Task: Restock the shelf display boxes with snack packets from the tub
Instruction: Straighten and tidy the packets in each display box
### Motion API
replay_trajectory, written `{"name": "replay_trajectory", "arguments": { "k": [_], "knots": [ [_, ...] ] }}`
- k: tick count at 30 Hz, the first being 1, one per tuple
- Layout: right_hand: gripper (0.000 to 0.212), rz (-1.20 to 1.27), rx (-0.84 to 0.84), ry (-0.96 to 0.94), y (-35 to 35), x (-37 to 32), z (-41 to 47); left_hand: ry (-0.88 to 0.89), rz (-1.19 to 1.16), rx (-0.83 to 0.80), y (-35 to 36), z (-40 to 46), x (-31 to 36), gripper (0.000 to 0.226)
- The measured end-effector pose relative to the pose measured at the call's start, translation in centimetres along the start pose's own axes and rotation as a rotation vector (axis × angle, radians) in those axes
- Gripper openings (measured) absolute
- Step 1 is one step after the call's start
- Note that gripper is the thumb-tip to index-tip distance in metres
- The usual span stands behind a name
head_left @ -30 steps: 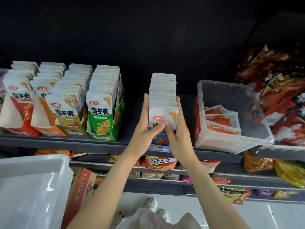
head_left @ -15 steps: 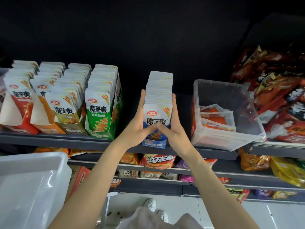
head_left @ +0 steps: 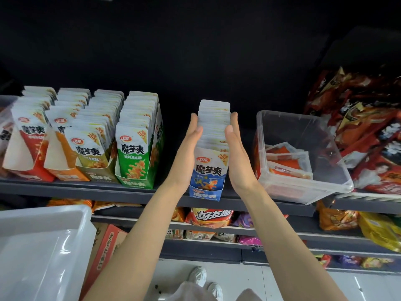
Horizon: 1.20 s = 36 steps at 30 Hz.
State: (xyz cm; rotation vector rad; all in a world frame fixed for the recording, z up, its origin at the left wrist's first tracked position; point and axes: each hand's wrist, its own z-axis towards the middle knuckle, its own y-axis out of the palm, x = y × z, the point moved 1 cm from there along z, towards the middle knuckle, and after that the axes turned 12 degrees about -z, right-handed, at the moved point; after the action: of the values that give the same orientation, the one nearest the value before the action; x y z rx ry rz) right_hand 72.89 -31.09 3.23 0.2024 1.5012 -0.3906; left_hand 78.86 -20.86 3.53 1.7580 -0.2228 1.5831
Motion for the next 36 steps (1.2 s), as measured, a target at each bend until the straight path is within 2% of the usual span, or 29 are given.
{"name": "replay_trajectory", "arguments": {
  "k": [4,7,11,14,16,19,22,26,30,33,36],
  "knots": [
    [0.076,0.013,-0.02,0.0,0.1,0.3,0.3,-0.007,-0.025,-0.004,-0.1,-0.2,-0.3,0.071],
    [0.087,0.037,-0.012,0.006,0.0,0.3,0.1,0.01,0.0,-0.002,0.0,-0.3,-0.1,0.072],
    [0.085,0.043,0.043,0.059,-0.3,1.6,-2.3,0.095,0.072,0.096,-1.3,-1.4,0.5,0.074],
    [0.104,-0.116,-0.023,0.064,-0.9,3.8,-4.8,0.103,0.153,0.159,-3.2,-3.8,0.1,0.062],
    [0.108,-0.259,-0.105,0.071,-1.0,4.7,-5.2,0.062,0.259,0.175,-4.2,-5.7,-0.9,0.054],
    [0.105,-0.374,-0.156,0.054,-1.1,5.1,-4.4,-0.055,0.48,0.114,-4.1,-7.8,-2.5,0.063],
    [0.1,-0.43,-0.19,0.021,-1.0,5.0,-3.3,-0.103,0.546,0.119,-3.6,-8.5,-3.4,0.063],
    [0.1,-0.425,-0.233,0.006,0.0,5.0,-2.3,-0.095,0.516,0.237,-3.9,-9.0,-3.6,0.064],
    [0.098,-0.399,-0.269,-0.03,2.0,4.7,-1.5,-0.038,0.623,0.361,-4.9,-9.3,-3.0,0.059],
    [0.097,-0.393,-0.267,-0.034,3.1,4.5,-1.0,-0.004,0.734,0.385,-5.7,-9.0,-2.5,0.059],
    [0.096,-0.393,-0.262,-0.03,3.7,4.6,-0.6,-0.013,0.744,0.388,-6.0,-8.7,-2.2,0.058]
  ]
}}
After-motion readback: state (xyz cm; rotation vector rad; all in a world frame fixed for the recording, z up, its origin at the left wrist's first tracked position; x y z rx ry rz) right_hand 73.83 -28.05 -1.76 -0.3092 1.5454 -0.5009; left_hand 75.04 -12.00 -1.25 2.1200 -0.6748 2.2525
